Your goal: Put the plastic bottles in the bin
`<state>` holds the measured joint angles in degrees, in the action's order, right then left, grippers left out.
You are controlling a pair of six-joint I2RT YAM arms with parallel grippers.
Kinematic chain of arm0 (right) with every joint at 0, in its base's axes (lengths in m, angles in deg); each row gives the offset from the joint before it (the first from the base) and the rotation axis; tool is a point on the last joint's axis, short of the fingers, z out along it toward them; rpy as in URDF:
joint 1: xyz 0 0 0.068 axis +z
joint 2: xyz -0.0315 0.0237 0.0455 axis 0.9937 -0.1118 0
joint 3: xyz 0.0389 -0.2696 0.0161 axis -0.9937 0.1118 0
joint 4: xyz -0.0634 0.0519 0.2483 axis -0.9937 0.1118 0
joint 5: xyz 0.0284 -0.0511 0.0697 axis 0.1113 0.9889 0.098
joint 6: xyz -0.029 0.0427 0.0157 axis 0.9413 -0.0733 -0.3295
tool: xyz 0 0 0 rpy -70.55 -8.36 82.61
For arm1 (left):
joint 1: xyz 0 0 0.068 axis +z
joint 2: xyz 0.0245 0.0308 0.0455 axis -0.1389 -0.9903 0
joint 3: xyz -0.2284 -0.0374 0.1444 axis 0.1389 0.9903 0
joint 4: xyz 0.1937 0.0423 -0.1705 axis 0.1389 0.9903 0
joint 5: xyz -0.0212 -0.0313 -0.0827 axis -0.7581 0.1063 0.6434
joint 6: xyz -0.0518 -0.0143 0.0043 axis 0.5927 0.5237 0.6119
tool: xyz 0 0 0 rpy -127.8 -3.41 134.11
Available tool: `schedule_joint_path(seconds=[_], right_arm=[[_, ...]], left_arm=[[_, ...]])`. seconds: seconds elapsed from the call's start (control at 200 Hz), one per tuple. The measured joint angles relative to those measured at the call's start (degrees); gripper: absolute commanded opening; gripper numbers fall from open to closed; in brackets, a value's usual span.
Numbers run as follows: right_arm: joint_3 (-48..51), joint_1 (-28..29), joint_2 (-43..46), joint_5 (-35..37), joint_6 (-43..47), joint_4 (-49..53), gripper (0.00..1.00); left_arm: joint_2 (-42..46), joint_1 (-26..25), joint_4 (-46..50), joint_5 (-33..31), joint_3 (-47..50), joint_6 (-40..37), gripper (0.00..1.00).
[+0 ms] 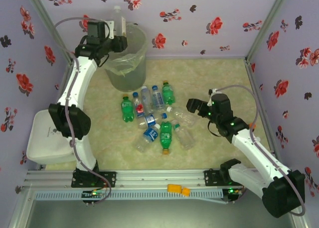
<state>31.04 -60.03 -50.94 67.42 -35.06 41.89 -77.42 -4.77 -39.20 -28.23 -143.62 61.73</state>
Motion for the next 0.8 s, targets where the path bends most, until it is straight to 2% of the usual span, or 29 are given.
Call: schedule_joint_path(seconds=[0.04,0.135,0.195,0.375,0.515,0.66,0.8], right_arm=[[0.0,0.1,0.0,0.1,0.0,0.0,1.00],[0.0,0.4,0.0,0.6,0.0,0.0,1.00],[0.0,0.5,0.0,1.8,-0.4,0.0,1.00],[0.0,2.4,-0.5,8.7,-2.6,1.6,1.00],[0.0,4.3,-2.1,10.6,-2.3,2.5,1.00],[-0.2,5.0,-4.8,9.0,0.2,2.6,1.00],[-1.8,5.0,-9.0,3.9,4.2,3.7,1.00]], left_arm=[[-0.9,0.0,1.0,-0.1,-0.4,0.0,0.33],[-1.9,0.0,2.8,-0.2,-0.6,0.0,0.72],[-1.9,0.0,3.7,-0.5,-0.6,0.0,0.87],[-1.5,0.0,3.6,-1.1,-1.0,0.3,0.93],[1.7,-0.1,2.7,-1.2,0.8,0.5,1.00],[10.1,-0.5,-1.3,-1.0,7.7,1.6,1.00],[21.7,-1.6,-9.0,0.0,20.3,4.1,1.00]])
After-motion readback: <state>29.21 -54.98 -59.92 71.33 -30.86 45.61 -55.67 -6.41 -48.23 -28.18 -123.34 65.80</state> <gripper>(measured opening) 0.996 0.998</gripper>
